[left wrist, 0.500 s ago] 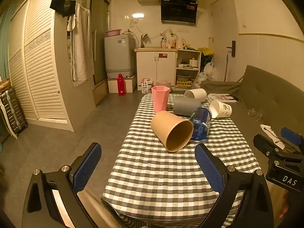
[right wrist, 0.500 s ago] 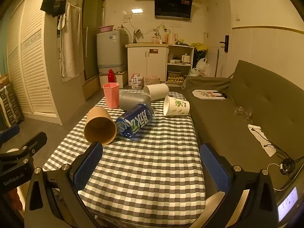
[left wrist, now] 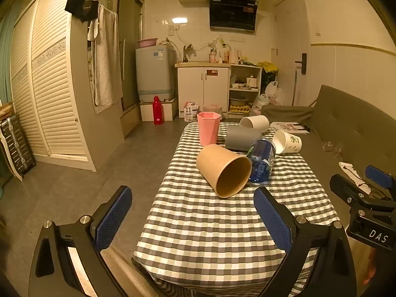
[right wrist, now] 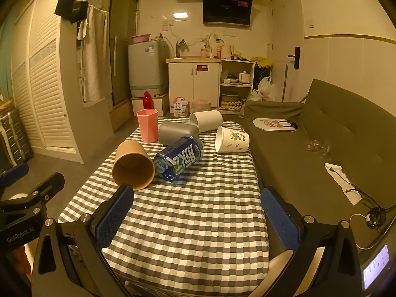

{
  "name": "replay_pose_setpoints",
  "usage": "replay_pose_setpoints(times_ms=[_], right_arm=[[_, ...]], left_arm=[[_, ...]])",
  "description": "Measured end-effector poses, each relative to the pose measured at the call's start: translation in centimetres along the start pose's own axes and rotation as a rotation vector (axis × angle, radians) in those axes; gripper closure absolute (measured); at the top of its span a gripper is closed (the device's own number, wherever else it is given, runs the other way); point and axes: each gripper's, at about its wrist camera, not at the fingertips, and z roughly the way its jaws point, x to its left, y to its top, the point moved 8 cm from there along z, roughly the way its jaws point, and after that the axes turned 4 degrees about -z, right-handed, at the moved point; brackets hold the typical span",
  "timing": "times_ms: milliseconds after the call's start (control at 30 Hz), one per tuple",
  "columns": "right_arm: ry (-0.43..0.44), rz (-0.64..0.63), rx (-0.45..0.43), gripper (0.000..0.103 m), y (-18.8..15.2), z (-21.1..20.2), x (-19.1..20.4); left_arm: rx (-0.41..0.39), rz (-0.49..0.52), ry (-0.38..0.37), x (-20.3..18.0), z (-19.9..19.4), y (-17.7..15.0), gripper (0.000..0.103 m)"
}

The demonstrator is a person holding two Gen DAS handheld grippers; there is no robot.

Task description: Flip cup upside down

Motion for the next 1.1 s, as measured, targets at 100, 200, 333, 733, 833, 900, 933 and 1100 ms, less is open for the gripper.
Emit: replay_pose_setpoints(times_ms=[100, 200, 333, 733, 833, 900, 933, 1100], right_arm=[[-0.001, -0.002, 0.001, 0.0, 0.24, -0.29, 0.22], [-0.001, -0.001, 0.001, 0.0, 0.36, -0.58, 0.27], [-0.002, -0.002, 0.001, 0.0, 0.36, -0.58, 0.29], [0.001, -0.003, -0.001, 0.0, 0.19, -0.07, 0.52], [0.002, -0.004, 0.0, 0.0, 0.23, -0.05, 0.63], [0.002, -0.004, 0.0, 0.0, 0.2, -0.06, 0.57], [0.002, -0.004, 0.0, 0.0, 0.21, -0.09, 0.6], [0.002, -0.003, 0.0, 0.0, 0.15, 0.0, 0.55]], left_arm=[[-0.001, -0.001, -0.001, -0.01, 0.02, -0.03, 0.002], [0.0, -0.001, -0.001, 0.0, 0.0, -0.02, 0.002], [0.0, -0.001, -0.001, -0.08, 0.1, -0.16, 0.002], [0.0, -0.002, -0.002, -0.04, 0.1, -0.15, 0.002], [0.002, -0.003, -0.002, -0.02, 0.09, -0.13, 0.002], [0.002, -0.003, -0.001, 0.15, 0.19, -0.32, 0.002], [0.002, -0.003, -0.002, 0.13, 0.18, -0.28, 0.002], [0.001, -0.002, -0.003, 0.12, 0.2, -0.32, 0.002]])
